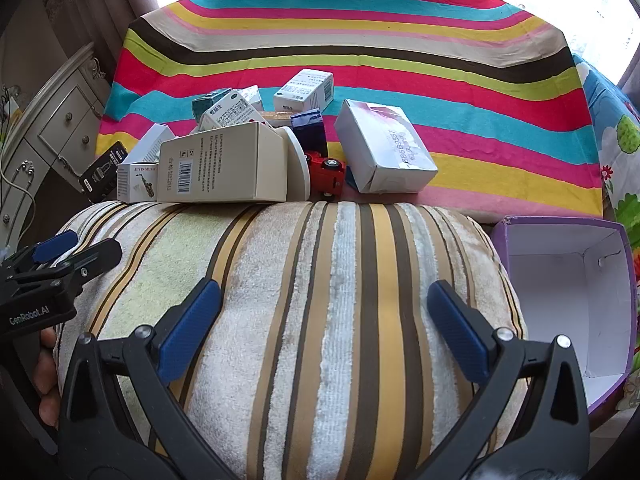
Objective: Organize rigid objects
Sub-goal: 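Grasp the black DORMI box with the left tool while the right tool grasps the beige barcode box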
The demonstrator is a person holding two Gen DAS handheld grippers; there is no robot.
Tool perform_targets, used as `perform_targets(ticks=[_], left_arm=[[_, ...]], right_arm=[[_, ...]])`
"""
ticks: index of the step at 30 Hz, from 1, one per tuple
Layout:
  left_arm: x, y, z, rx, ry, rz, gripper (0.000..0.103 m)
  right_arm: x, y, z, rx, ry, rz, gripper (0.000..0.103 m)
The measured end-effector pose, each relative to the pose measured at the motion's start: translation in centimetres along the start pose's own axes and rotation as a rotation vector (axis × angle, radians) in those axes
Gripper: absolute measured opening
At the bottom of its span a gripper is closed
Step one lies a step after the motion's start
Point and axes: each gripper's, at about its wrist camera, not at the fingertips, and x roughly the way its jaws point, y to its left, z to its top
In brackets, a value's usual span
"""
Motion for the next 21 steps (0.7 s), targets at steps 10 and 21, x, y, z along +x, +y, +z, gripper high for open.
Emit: perform_targets(ticks=[10, 21], left_arm=[[-1.1, 0.9, 0.2, 0.028, 0.001, -0.089, 0.103], [-3.4, 9.2, 4.4, -0.029, -0.069, 0.025, 0.103]], right_arm=[[-0.1, -0.6, -0.1, -0.004, -0.003, 0.04, 0.103], [-1.1, -0.3, 0.3, -0.004, -0.044, 0.044, 0.103]])
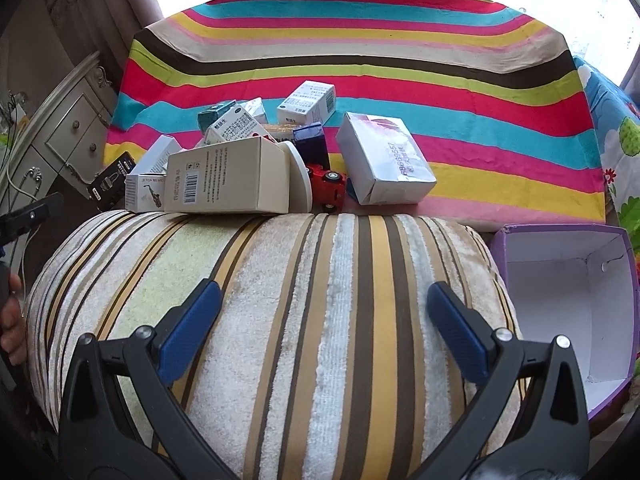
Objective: Organize rigid objects
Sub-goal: 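Grasp the black DORMI box with the left tool while the right tool grasps the beige barcode box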
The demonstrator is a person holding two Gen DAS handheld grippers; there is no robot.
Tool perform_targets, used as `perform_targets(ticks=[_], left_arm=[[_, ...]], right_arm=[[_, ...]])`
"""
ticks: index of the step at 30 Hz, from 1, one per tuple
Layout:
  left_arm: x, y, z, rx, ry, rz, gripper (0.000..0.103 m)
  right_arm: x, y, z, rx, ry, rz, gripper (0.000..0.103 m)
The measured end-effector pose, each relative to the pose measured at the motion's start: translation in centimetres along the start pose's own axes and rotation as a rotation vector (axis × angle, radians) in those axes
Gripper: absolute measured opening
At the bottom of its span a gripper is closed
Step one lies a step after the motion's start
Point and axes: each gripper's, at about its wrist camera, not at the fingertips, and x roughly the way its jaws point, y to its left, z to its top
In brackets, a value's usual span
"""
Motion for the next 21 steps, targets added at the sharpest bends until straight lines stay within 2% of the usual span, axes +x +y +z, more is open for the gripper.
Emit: perform_targets(ticks=[4, 9, 14, 17, 21], left_arm=[[2.2, 2.1, 1.3, 0.057, 0.061, 0.085, 0.091], [5.9, 0.8, 2.2, 0.221, 0.142, 0.178, 0.091], [8.8, 0.0, 2.5, 0.307, 0.187, 0.241, 0.09], [10.1, 0.0, 2.5, 0.337, 0.206, 0.293, 0.08], [10.8, 0.5, 2.8, 0.349, 0.211, 0.313, 0.061]], right_arm=[[-0.5, 1.3, 0.7, -0.032, -0.005, 0.021, 0.103], [0.0, 3.2, 1.8, -0.072, 0.008, 0.04, 0.103], [1.7, 4.3, 3.2, -0.067, 0.051, 0.056, 0.103], [2.5, 4.8, 4.0, -0.048, 0.067, 0.039, 0.103], [3.4, 6.2, 4.7, -0.069, 0.084, 0.023, 0.103]])
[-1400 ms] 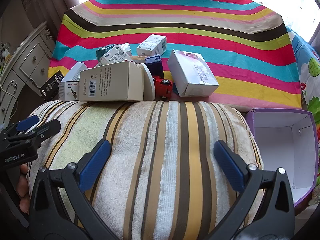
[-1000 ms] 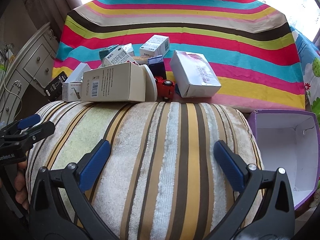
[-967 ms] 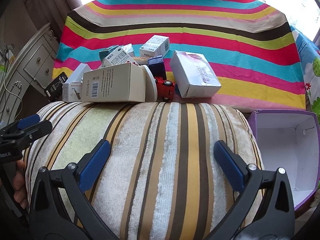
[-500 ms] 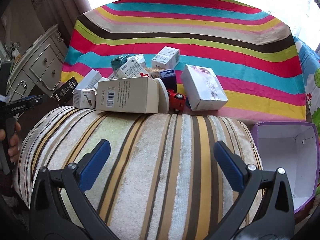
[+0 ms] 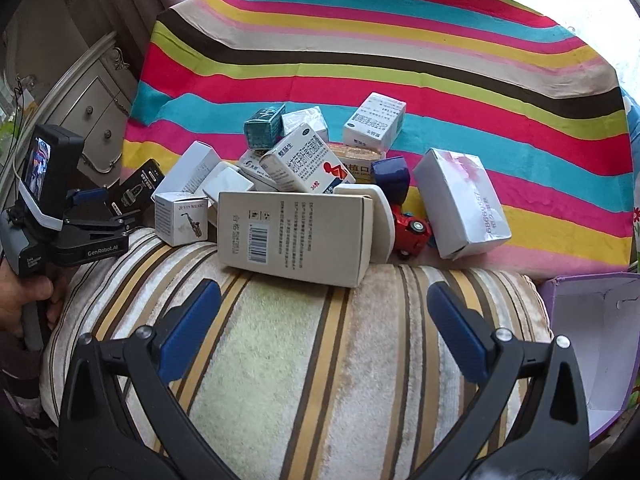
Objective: Organize rigid objects
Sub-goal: 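Grasp the black DORMI box with the left tool while the right tool grasps the beige barcode box, then carry both boxes over the purple box and open both tools to drop them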
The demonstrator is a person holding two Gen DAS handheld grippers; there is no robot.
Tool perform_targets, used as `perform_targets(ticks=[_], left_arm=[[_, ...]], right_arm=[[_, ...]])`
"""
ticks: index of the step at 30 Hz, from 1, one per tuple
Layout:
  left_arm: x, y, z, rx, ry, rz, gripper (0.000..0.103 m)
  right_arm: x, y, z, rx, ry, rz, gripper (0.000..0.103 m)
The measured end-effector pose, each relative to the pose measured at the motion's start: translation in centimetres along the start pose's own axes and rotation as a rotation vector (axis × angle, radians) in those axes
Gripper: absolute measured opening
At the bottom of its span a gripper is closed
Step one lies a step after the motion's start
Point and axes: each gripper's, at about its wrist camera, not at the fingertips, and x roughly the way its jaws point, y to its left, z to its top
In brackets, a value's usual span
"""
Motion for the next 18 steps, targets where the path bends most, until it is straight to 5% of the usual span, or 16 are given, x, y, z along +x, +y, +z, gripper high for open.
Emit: perform_targets(ticks=[4, 18], left_arm=[[0.4, 0.2, 0.0, -0.028, 0.002, 0.019, 0.047], [-1.4, 1.4, -1.0, -0.126, -0.102, -0.009, 0.046]], right_arm=[[0.7, 1.5, 0.6, -0.023, 0.005, -0.029, 0.103], [2.7, 3.7, 2.2, -0.032, 0.031, -0.123, 0.103]])
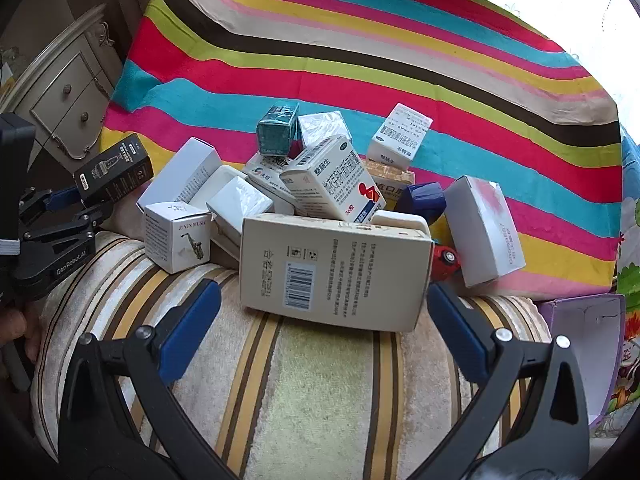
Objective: Organize rigid objects
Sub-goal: 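Carry both boxes over the purple box and open both tools to drop them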
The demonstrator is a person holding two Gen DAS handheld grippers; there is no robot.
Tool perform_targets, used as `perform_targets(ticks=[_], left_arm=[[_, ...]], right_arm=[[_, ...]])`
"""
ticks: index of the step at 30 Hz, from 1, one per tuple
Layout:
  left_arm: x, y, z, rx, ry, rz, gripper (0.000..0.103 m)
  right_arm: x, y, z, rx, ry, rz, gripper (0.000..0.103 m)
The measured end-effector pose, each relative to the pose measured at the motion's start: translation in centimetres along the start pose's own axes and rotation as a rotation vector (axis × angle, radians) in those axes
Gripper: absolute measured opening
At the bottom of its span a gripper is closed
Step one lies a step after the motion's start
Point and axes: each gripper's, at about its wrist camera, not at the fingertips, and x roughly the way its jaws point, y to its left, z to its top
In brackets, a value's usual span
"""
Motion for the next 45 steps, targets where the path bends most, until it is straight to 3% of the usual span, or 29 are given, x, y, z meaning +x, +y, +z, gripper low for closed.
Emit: perform_targets(ticks=[11, 20, 26, 29, 35, 45], left_arm=[[-3.2, 0.6, 0.0, -0.082, -0.085, -0.039, 0.046], [-7.5, -1.6, 0.2, -0.086, -0.176, -0.119, 0.043], [-10.0, -2.5, 0.3, -0.085, -0.221, -0.094, 0.043], [-11.8, -2.8, 0.4, -0.089, -0.261, -0.118, 0.043], [-14.9, -6.1, 1.1, -0.05, -0.323, -0.243, 0.043], [-17.3, -15.2, 2.5, 0.053, -0.314, -0.505, 0.043]], right_arm=[[1.4, -0.3, 0.5, 0.03, 0.014, 0.009, 0.1], [-2.2, -2.5, -0.8, 0.075, -0.104, 0.05, 0.1], [-4.1, -5.0, -1.9, 0.12, -0.16, 0.075, 0.1], [-5.2, -6.5, -2.7, 0.145, -0.185, 0.071, 0.1], [-6.8, -10.7, -4.5, 0.223, -0.215, 0.055, 0.1], [-9.0, -19.5, -9.2, 0.403, -0.248, 0.017, 0.1]])
